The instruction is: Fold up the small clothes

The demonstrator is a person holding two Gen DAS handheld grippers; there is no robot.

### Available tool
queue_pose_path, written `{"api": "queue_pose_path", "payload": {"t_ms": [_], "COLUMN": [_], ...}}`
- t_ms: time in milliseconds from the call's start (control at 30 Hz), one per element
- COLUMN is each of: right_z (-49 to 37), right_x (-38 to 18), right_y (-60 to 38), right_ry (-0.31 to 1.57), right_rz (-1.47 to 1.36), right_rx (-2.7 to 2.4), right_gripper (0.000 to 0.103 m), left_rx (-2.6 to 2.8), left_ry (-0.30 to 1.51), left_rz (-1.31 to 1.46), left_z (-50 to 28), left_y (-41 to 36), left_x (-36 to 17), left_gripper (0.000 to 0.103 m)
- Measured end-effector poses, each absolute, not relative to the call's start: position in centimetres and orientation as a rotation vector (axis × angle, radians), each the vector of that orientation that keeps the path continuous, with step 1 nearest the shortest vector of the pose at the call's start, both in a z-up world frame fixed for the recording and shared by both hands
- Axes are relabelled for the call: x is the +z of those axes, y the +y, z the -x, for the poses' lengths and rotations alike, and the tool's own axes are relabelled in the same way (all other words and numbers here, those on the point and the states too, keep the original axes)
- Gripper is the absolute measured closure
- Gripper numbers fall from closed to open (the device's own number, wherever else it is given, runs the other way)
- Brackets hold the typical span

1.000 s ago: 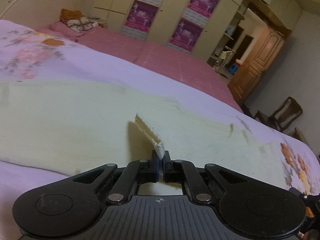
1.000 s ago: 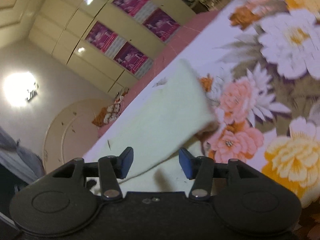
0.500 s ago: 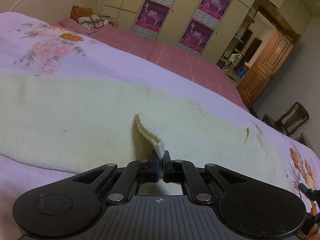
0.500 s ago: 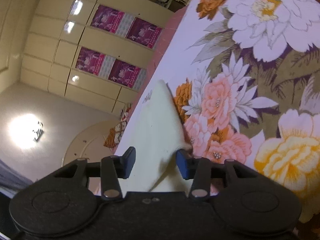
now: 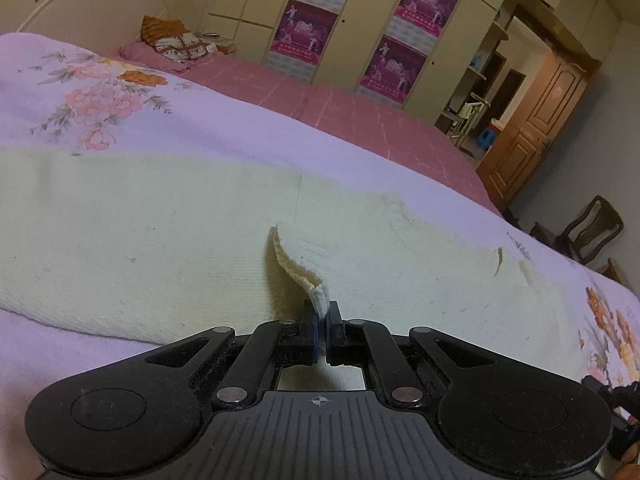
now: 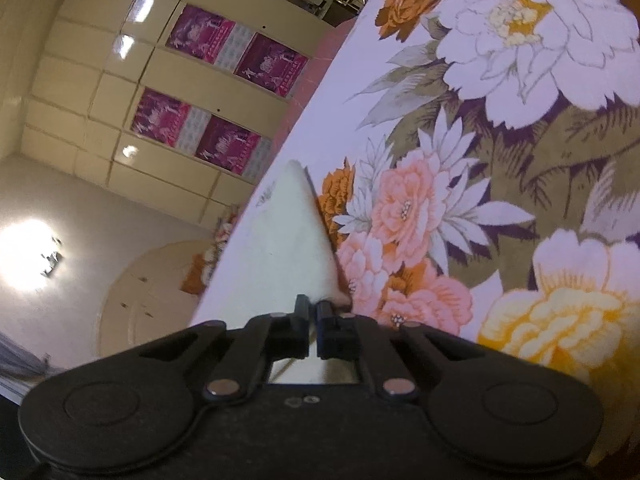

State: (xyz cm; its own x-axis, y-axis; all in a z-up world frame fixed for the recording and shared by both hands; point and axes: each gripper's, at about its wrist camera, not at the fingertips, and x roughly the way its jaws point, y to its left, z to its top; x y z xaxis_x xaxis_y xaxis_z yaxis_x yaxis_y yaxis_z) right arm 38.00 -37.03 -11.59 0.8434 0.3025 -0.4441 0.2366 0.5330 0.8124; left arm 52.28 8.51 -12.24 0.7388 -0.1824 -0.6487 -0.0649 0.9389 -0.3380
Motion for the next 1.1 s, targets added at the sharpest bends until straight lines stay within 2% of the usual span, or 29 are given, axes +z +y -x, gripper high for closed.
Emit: {"api": "queue_pose_path", "payload": {"t_ms": [333,433,500,533,700,767,933,967,1000,1033,1100], "right_z": [-38.2,-36.8,-35.7,-35.6,-38.0,-39.6,-39.9,-40.1,-40.8,-41.6,-43.8], "right_x": [-10.5,-9.4,-8.0,-7.5,-7.1,-8.1,-7.1,-6.7,-6.5,-6.4,-6.0], "right_y": [-36.3,-36.6,-36.7,-37.0,-37.1,-35.7,-35.0,-35.2,-35.6,-35.9,-35.8], "right_ry": [0.617,0.596,0.560,0.551,0.553,0.632,0.603,0.580,0.564,0.560,0.542], "right_rz": [-0.923,-0.871,-0.780,-0.748,-0.672,-0.609,-0.439,-0.430,-0.433,-0.440,-0.423], "right_rx": [0.036,0.061,0.066,0.060,0.084,0.087,0.081,0.077,0.075,0.075,0.073], "right_gripper": [0.101,0.091,0.090,0.090,0.092,0.093,0.090,0.090,0.090,0.090,0.086], "left_rx": [-0.047,0.011,0.077,0.077,-0.087,-0.078,-0.017,-0.027,-0.034,-0.030,-0.043], "left_ry": [0.725,0.701,0.654,0.625,0.652,0.699,0.619,0.609,0.601,0.585,0.574], "left_rz": [0.294,0.257,0.211,0.191,0.101,0.069,0.083,0.092,0.095,0.082,0.052], "left_z": [-52.0,-51.4,-50.5,-50.3,-51.7,-52.5,-52.0,-52.3,-52.6,-52.9,-53.7], "left_y": [8.4,8.9,9.3,9.2,5.1,4.3,6.1,6.2,6.2,6.0,5.2], "left_x": [-12.2,-11.5,-10.6,-10.1,-10.3,-11.8,-11.5,-11.4,-11.3,-11.2,-11.3], "left_gripper": [0.099,0.098,0.084,0.083,0.083,0.083,0.082,0.071,0.055,0.051,0.050]}}
